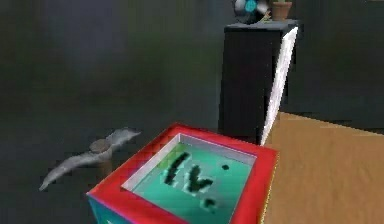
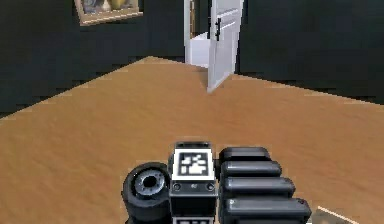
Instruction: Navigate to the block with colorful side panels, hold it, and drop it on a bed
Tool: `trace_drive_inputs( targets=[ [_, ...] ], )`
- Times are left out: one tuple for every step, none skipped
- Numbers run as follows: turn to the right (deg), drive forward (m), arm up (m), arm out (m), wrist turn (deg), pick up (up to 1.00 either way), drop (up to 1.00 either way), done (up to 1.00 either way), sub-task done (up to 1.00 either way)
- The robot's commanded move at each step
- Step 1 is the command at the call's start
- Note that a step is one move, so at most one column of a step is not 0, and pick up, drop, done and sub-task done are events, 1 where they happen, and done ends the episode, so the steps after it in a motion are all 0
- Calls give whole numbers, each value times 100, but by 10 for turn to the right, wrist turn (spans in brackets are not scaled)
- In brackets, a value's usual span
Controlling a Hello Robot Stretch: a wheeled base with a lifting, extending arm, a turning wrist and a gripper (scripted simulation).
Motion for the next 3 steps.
trace_drive_inputs(
  targets=[
    [120,0,0,0,0,0,0,0,0],
    [-450,0,0,0,0,0,0,0,0],
    [-450,0,0,0,0,0,0,0,0]
  ],
)
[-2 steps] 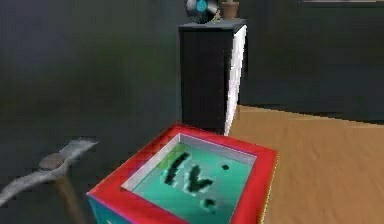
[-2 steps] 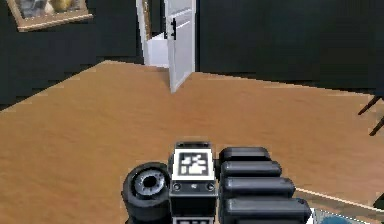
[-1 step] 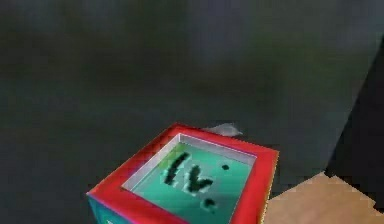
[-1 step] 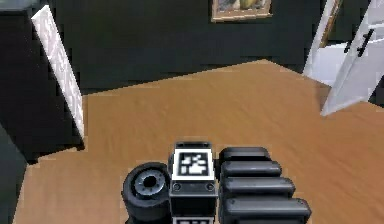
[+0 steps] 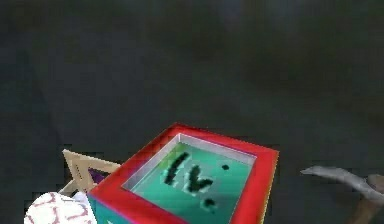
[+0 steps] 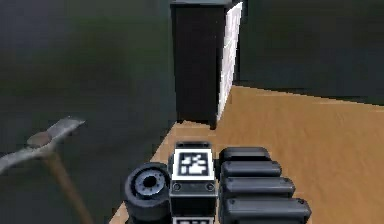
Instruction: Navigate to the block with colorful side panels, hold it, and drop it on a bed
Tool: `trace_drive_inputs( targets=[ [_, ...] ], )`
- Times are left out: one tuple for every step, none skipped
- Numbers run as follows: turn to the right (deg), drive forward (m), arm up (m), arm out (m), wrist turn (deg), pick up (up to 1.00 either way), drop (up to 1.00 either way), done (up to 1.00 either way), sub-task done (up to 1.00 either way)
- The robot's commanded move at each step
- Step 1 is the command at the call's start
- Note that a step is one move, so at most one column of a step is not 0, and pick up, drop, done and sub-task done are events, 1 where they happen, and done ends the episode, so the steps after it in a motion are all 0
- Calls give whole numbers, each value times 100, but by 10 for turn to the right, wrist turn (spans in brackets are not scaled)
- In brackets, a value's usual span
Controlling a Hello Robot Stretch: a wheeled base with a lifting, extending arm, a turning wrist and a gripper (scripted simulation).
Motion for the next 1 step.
trace_drive_inputs(
  targets=[
    [-450,0,0,0,0,0,0,0,0]
  ],
)
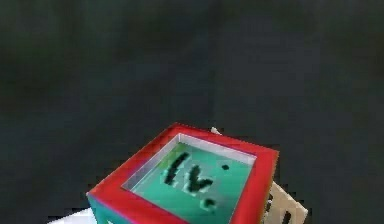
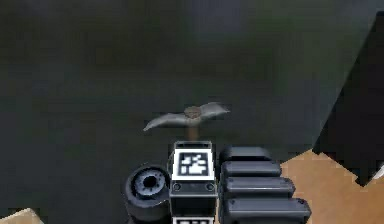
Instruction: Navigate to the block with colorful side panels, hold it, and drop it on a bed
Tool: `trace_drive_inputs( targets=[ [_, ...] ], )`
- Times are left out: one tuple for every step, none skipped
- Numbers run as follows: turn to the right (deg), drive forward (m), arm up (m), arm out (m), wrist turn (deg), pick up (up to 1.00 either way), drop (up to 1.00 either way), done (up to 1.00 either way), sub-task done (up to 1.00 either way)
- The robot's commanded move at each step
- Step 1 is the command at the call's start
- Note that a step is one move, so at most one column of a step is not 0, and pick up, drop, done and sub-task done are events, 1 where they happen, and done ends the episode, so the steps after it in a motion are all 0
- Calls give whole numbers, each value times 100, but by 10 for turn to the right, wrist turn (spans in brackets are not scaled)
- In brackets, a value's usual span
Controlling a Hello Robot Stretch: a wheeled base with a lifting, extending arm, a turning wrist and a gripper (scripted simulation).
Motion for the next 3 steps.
trace_drive_inputs(
  targets=[
    [-270,0,0,0,0,0,0,0,0],
    [-450,0,0,0,0,0,0,0,0],
    [-450,0,0,0,0,0,0,0,0]
  ],
)
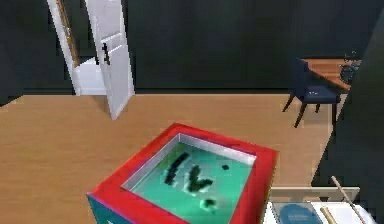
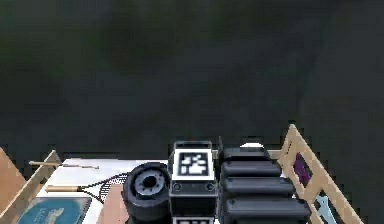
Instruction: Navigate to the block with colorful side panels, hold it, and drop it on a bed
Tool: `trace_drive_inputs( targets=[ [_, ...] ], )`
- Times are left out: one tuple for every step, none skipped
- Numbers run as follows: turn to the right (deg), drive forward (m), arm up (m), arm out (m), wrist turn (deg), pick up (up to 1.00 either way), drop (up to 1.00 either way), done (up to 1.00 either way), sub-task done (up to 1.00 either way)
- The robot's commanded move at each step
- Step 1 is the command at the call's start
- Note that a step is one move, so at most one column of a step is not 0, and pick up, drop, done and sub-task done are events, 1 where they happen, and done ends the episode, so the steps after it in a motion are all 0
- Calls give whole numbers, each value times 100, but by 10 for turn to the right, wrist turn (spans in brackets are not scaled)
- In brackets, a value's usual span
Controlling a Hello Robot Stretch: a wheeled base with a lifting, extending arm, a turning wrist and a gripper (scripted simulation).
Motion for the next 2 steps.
trace_drive_inputs(
  targets=[
    [-450,0,0,0,0,0,0,0,0],
    [-420,0,0,0,0,0,0,0,0]
  ],
)
